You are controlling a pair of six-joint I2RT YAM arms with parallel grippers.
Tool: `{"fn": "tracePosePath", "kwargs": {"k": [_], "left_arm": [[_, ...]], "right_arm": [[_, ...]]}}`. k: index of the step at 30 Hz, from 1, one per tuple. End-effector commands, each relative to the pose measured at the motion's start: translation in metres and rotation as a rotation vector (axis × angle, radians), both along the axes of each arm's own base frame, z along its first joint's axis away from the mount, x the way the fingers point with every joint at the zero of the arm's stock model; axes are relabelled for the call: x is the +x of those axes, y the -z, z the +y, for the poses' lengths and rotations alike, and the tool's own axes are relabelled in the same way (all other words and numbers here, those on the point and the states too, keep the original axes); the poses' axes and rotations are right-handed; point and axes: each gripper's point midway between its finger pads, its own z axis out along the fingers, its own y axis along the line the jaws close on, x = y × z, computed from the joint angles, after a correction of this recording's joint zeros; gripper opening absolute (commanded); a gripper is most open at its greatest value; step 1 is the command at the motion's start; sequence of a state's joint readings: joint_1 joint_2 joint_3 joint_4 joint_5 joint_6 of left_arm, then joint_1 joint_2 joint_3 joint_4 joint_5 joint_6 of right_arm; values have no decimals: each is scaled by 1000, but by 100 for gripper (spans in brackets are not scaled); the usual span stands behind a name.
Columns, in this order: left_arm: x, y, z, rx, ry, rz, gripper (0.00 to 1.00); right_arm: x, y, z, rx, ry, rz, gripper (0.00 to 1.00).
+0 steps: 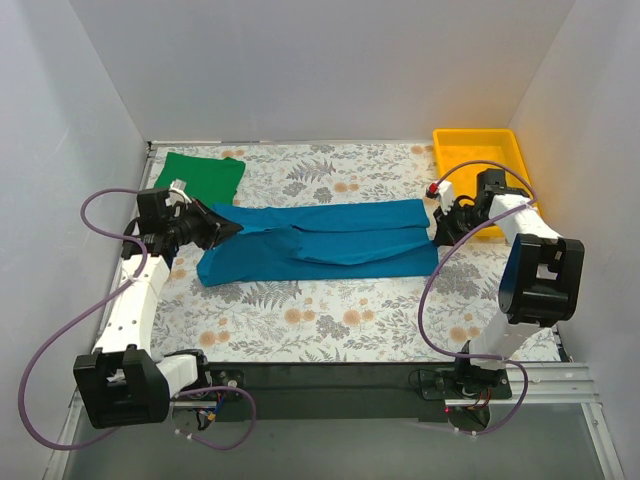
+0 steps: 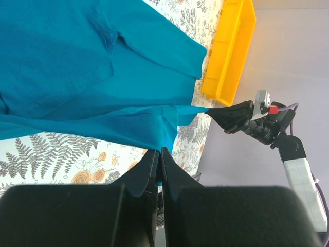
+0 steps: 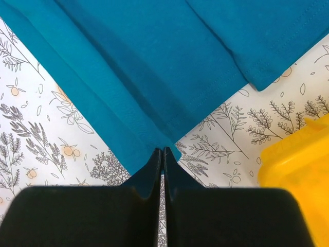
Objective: Fold and stack the t-shirts
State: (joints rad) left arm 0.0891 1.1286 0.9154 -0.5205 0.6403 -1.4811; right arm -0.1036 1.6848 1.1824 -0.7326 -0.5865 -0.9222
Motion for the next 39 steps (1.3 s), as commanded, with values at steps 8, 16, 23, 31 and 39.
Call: {"fn": "tracePosePath", "kwargs": {"k": [8, 16, 23, 31, 39], "left_arm": [[13, -14, -1, -21, 26, -63, 0], [21, -8, -1, -30, 33, -55, 0], [28, -5, -3, -35, 48, -53, 0], [39, 0, -2, -39, 54, -47, 0], [55, 3, -2, -49, 62, -43, 0]], "right_arm": [[16, -7, 3, 35, 16, -17, 1], [16, -2, 1, 27, 24, -10, 1], [17, 0, 1, 29, 36, -4, 1], [24, -5, 1, 33, 61, -20, 22], [23, -30, 7, 71, 75, -74, 35]]}}
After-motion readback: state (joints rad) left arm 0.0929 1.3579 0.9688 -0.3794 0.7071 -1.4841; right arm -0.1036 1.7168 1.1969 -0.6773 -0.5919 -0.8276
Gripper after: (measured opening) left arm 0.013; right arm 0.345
